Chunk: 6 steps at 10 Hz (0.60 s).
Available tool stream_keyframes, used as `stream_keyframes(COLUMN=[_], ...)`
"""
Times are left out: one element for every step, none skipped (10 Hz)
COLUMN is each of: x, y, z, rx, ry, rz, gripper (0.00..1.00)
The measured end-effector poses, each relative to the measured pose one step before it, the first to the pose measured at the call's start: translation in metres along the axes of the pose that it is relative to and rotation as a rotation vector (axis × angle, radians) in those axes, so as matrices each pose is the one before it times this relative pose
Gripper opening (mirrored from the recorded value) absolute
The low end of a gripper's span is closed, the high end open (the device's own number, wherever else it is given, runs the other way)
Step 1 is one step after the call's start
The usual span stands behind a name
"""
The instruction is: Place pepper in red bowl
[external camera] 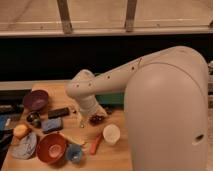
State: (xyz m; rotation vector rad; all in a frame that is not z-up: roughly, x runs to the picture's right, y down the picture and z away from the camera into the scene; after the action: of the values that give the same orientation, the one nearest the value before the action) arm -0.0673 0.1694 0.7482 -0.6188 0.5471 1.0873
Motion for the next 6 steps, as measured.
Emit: stream_keyframes(x=[0.00097,0.00135,0.00139,0.00169,0.00246,0.00190], y=[0.00231,0.00067,0.00016,-0.00101,-0.00185,-0.00232], z=[0.00344,0.00224,0.00111,0.00080,0.00104,0.00138], rx=[-0.00792,-0.00399,-0.00093,0.00053,0.00043,-0.00088], ry=[0.01216,0.01081,0.00796,0.00666,0.00552,0.00541], rz=[-0.00017,0.00263,0.00305,0.00656,0.01153,0.01029], gripper=[0.80,0.80,0.80,0.80,0.80,0.80])
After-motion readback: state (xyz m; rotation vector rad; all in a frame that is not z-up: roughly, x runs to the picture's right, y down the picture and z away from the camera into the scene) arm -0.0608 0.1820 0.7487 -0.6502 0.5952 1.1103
